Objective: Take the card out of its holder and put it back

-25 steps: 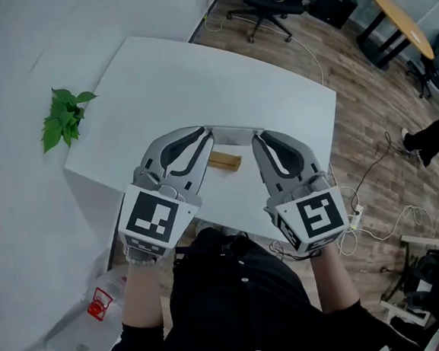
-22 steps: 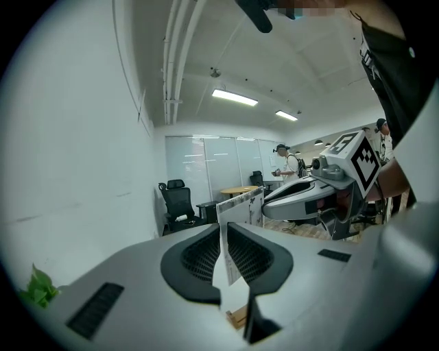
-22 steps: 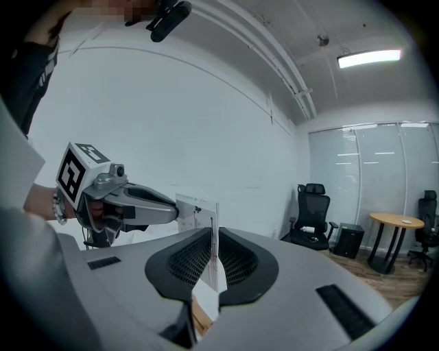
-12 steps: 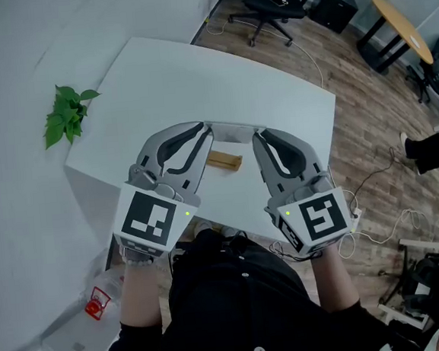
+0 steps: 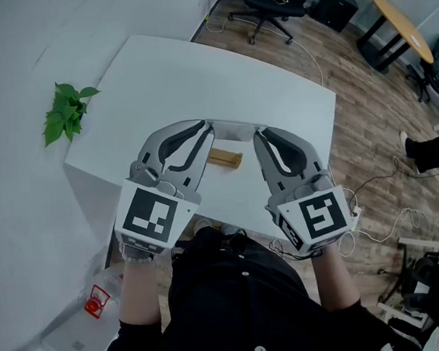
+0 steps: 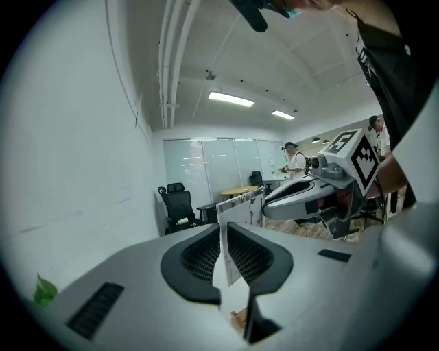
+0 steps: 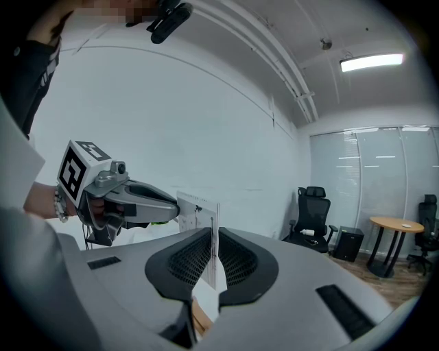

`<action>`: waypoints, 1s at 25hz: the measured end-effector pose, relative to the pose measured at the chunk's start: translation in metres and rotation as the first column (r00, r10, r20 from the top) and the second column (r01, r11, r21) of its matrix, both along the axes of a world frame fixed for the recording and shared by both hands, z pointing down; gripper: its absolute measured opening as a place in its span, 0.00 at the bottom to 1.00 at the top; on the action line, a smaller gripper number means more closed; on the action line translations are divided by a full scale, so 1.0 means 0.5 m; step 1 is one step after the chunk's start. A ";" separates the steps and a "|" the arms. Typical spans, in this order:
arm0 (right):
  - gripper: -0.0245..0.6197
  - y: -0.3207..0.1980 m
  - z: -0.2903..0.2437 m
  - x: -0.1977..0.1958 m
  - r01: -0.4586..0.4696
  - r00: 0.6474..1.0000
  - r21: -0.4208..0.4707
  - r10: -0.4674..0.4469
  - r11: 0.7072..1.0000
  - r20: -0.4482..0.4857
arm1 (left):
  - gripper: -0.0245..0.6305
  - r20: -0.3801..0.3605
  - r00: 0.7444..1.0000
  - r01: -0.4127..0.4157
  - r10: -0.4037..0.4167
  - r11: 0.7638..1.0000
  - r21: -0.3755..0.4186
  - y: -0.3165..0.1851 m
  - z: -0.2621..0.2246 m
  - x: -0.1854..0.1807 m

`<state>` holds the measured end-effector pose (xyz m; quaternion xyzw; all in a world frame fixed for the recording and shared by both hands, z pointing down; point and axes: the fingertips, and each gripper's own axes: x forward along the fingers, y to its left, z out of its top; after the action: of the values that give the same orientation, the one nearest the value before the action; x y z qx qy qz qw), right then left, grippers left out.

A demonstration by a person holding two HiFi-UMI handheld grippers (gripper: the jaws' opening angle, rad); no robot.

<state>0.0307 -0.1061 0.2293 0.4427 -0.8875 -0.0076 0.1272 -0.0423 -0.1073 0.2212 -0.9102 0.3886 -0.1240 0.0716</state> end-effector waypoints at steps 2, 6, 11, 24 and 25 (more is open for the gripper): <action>0.14 -0.001 0.003 0.001 -0.004 1.000 -0.003 0.004 1.000 0.001 | 0.11 0.001 1.000 -0.002 0.002 1.000 -0.003 -0.001 0.002 0.000; 0.14 -0.003 0.012 0.000 -0.007 1.000 -0.014 0.007 1.000 -0.006 | 0.11 0.012 1.000 -0.013 0.013 1.000 -0.008 -0.002 0.011 -0.001; 0.14 -0.002 0.029 0.003 -0.011 1.000 -0.030 0.010 0.999 -0.010 | 0.11 0.020 1.000 -0.023 0.024 0.999 -0.024 -0.003 0.029 0.003; 0.14 -0.016 0.092 0.009 -0.030 0.999 -0.093 0.028 0.995 -0.024 | 0.11 0.034 0.998 -0.055 0.058 0.994 -0.090 -0.022 0.094 0.008; 0.14 -0.018 0.097 0.010 -0.031 0.999 -0.097 0.028 0.995 -0.024 | 0.11 0.035 0.998 -0.058 0.061 0.994 -0.095 -0.023 0.100 0.010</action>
<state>0.0357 -0.1150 0.2776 0.4489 -0.8787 0.0324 0.1588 -0.0371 -0.1191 0.2710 -0.9212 0.3537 -0.1570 0.0394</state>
